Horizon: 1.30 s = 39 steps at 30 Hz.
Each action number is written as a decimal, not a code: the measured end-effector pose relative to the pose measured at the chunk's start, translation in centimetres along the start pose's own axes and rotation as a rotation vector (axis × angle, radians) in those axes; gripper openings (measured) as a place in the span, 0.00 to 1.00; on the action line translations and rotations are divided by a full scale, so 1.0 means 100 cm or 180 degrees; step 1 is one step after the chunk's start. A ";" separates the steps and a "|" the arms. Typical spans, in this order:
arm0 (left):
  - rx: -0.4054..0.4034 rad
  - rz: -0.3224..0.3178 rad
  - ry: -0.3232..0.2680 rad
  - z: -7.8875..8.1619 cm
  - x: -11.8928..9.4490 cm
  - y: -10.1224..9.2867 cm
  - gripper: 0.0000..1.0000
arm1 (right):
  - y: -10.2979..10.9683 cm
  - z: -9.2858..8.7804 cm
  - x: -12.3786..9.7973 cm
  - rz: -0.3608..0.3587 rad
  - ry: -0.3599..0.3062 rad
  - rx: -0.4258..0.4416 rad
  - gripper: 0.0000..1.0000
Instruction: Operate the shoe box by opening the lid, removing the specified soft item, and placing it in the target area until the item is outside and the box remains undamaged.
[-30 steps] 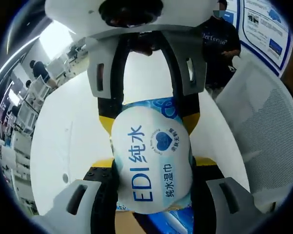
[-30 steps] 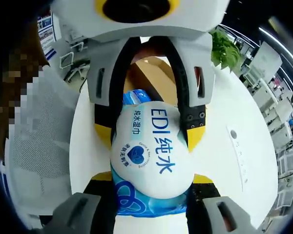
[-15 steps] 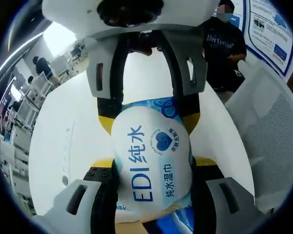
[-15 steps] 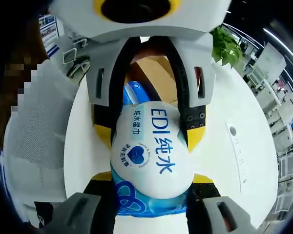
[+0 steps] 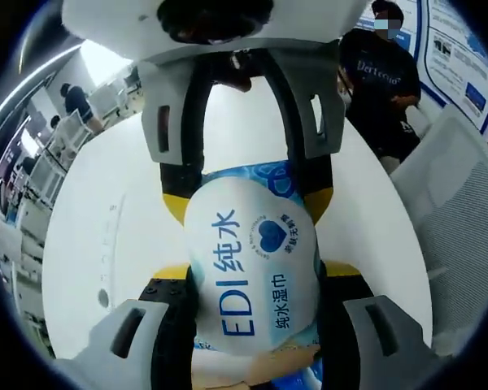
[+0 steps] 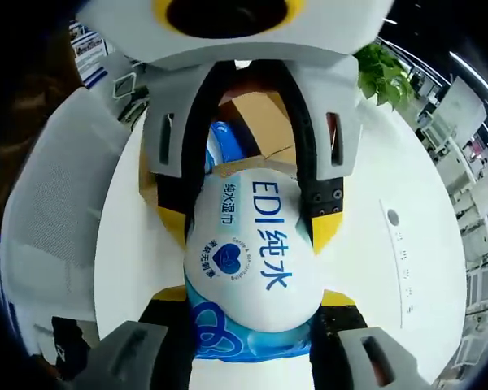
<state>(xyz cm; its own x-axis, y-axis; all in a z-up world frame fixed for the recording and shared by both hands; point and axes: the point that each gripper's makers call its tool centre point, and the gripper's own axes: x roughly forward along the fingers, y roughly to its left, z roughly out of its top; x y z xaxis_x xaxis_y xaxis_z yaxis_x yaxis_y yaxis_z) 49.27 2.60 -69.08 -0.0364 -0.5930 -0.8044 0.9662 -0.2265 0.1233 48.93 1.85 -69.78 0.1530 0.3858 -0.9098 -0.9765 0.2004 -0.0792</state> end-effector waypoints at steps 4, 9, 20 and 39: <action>-0.0027 0.0023 0.0017 -0.001 0.006 0.004 0.59 | -0.005 -0.005 0.005 0.0006 0.0020 -0.0034 0.54; -0.0060 0.0014 0.0009 -0.001 0.015 0.008 0.59 | -0.010 -0.014 0.009 0.0045 0.0035 -0.0058 0.54; -0.0134 0.0007 0.0083 -0.010 0.035 0.012 0.59 | -0.014 -0.026 0.026 0.0111 0.0074 -0.0106 0.54; -0.0267 0.0030 0.0169 -0.023 0.061 0.018 0.59 | -0.020 -0.044 0.051 0.0145 0.0106 -0.0173 0.54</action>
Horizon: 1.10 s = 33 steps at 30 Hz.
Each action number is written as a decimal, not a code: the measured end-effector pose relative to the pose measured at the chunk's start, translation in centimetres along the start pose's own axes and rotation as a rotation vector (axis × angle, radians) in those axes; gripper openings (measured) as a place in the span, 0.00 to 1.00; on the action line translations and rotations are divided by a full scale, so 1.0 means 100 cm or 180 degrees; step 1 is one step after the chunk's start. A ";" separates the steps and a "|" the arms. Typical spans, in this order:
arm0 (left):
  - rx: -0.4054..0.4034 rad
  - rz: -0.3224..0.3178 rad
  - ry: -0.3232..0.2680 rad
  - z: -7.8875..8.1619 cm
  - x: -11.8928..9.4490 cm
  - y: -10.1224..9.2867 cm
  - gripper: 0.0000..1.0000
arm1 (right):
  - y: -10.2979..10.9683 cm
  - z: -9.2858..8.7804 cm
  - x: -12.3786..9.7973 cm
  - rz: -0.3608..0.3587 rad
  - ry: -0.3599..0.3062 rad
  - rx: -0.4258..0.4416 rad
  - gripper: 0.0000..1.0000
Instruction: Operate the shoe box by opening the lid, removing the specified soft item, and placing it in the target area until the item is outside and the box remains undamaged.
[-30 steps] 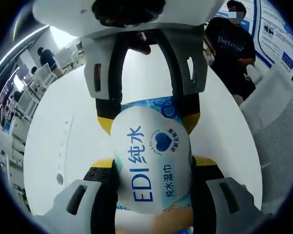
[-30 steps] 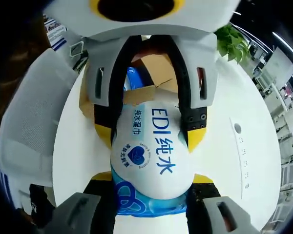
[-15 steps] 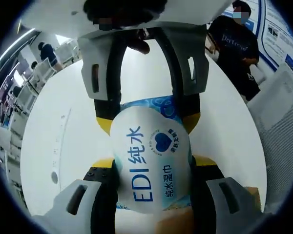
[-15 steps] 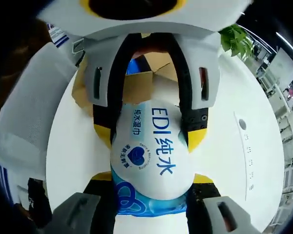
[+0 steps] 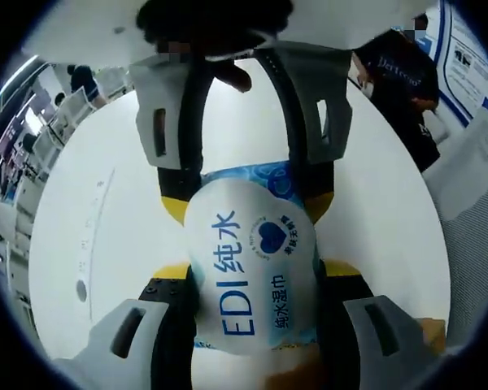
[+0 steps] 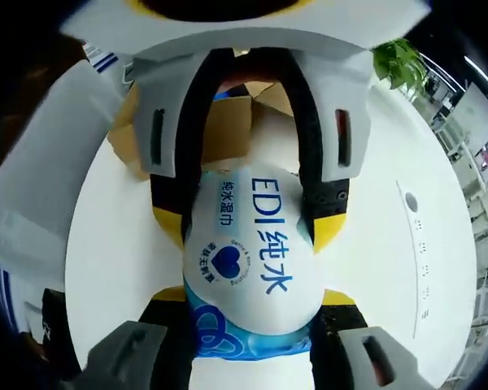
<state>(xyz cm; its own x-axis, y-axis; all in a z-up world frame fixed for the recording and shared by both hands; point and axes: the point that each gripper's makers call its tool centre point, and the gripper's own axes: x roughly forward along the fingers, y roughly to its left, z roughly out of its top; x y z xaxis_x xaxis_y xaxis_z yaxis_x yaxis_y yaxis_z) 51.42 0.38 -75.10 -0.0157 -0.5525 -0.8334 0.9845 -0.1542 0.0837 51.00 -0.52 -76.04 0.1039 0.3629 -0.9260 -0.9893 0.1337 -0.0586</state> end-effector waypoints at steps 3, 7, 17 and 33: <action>-0.0027 -0.0012 0.0002 -0.001 0.003 -0.001 0.59 | 0.001 -0.002 0.004 -0.0007 0.0005 -0.0013 0.54; -0.0040 0.0005 -0.0001 -0.003 0.007 0.001 0.59 | -0.001 -0.005 0.008 -0.0020 0.0023 -0.0027 0.54; -0.0110 0.0043 -0.0002 -0.004 0.011 -0.002 0.58 | -0.002 -0.010 0.017 -0.0032 0.0066 -0.0060 0.55; 0.0050 -0.0023 0.0038 -0.005 0.013 -0.006 0.59 | 0.004 -0.010 0.019 -0.0111 0.0008 0.0103 0.55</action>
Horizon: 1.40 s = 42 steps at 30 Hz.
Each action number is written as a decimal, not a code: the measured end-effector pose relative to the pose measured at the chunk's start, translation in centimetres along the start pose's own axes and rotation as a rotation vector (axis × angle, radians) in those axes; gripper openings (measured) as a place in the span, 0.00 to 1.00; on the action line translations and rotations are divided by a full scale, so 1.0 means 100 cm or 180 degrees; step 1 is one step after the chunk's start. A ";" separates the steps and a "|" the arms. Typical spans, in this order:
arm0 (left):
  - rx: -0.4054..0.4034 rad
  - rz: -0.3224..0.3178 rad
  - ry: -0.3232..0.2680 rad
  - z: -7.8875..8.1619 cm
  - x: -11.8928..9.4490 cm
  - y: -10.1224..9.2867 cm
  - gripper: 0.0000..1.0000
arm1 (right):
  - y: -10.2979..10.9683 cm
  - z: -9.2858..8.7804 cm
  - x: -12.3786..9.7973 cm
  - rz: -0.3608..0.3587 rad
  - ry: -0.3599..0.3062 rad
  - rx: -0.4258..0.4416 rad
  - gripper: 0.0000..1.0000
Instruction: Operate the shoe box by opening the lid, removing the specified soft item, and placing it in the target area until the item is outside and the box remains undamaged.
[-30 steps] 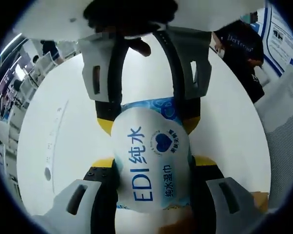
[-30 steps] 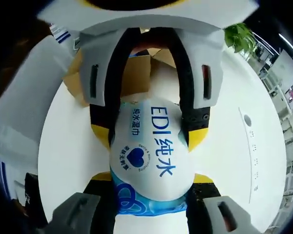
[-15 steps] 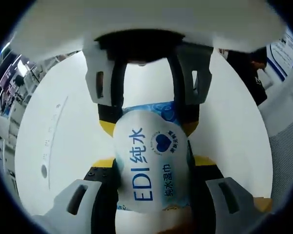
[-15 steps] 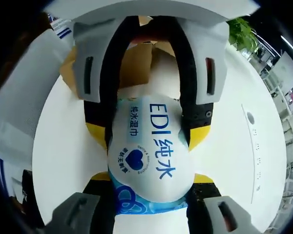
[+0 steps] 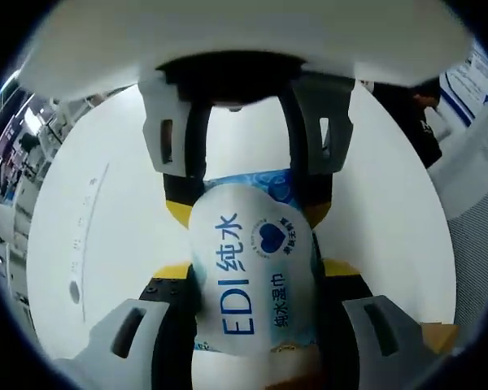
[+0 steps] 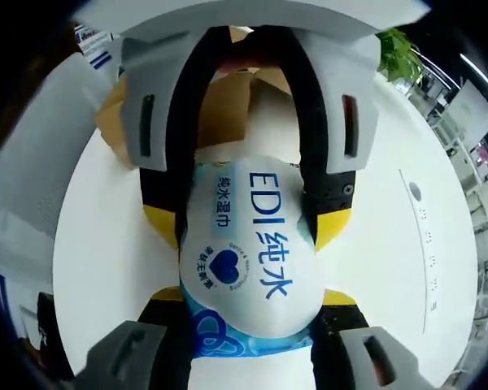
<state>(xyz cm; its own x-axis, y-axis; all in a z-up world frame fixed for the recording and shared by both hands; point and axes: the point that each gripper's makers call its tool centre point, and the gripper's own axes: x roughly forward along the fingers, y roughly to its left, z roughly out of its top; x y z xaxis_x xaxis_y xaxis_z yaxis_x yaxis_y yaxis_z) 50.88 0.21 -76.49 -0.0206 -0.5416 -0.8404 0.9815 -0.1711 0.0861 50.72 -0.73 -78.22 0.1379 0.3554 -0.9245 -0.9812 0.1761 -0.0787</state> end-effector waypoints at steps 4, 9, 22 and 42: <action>0.0095 -0.0062 0.0004 -0.002 0.000 -0.003 0.59 | 0.003 0.002 0.001 -0.0029 -0.0007 0.0090 0.55; 0.0216 -0.0122 0.0017 -0.004 -0.002 -0.007 0.59 | 0.008 0.004 0.001 -0.0082 -0.0007 0.0204 0.55; 0.0322 -0.0040 0.0047 -0.004 -0.004 -0.008 0.62 | 0.009 0.003 0.000 -0.0209 0.0019 0.0281 0.58; -0.0289 0.0198 -0.0409 0.006 -0.067 0.001 0.71 | 0.006 0.020 -0.042 -0.0452 -0.0364 0.0821 0.64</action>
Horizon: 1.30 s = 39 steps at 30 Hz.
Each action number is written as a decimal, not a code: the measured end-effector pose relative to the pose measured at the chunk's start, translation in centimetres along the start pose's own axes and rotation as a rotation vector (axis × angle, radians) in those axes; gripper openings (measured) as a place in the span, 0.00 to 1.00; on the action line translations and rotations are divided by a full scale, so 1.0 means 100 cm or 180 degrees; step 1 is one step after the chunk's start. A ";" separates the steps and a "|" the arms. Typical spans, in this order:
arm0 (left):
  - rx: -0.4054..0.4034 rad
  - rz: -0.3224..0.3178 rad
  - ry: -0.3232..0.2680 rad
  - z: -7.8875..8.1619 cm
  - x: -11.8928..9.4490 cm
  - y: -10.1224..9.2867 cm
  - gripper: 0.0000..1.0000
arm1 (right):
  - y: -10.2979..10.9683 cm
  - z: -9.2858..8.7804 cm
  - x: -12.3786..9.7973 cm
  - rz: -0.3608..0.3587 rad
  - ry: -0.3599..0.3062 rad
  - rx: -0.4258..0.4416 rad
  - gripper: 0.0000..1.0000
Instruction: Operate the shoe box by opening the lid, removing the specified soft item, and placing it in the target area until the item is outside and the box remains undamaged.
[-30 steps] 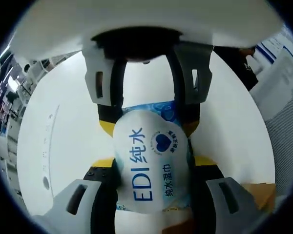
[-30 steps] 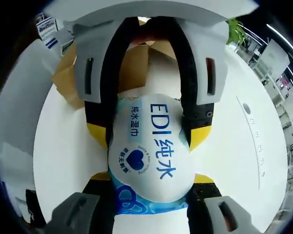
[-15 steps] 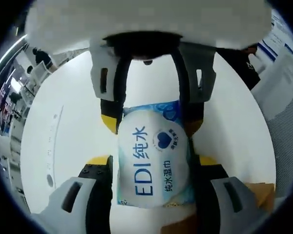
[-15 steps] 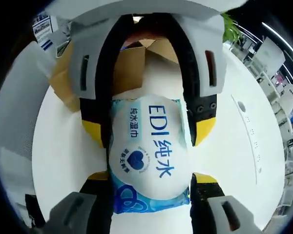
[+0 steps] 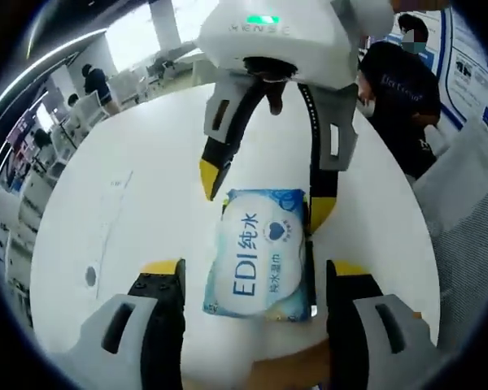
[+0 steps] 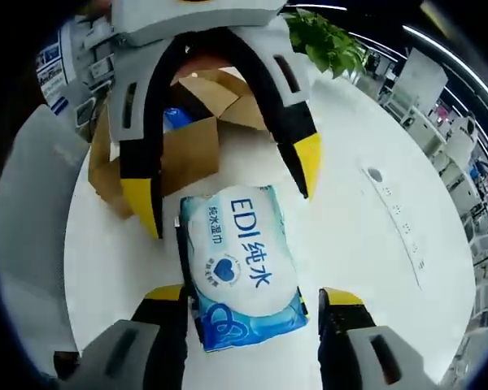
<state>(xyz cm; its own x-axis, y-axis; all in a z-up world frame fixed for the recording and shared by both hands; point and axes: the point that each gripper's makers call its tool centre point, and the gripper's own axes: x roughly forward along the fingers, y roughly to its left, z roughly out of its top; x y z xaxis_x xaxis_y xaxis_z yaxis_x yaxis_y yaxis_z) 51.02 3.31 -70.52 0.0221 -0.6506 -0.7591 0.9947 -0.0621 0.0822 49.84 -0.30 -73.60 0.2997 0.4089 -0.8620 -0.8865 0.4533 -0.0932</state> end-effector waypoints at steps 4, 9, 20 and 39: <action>-0.0187 0.0081 -0.0184 0.004 -0.019 -0.001 0.71 | 0.000 0.020 -0.008 -0.0118 -0.0347 0.0319 0.67; -0.0330 0.0233 -0.0247 -0.008 -0.042 -0.003 0.71 | 0.006 0.032 -0.016 -0.0173 -0.0543 0.0550 0.67; -0.0669 0.0532 -0.0457 -0.027 -0.090 -0.012 0.73 | 0.030 0.068 -0.024 -0.0250 -0.0986 0.0864 0.66; -0.1211 0.0963 -0.0545 -0.096 -0.152 -0.042 0.73 | 0.088 0.094 -0.021 -0.0135 -0.1241 0.1015 0.62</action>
<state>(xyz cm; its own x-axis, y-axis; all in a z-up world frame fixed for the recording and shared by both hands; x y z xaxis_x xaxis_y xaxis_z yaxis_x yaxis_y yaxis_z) 47.49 20.79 -65.53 0.3296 -0.7135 -0.6183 0.9132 0.4072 0.0169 44.73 10.28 -67.87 0.4964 0.6226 -0.6049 -0.7371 0.6704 0.0853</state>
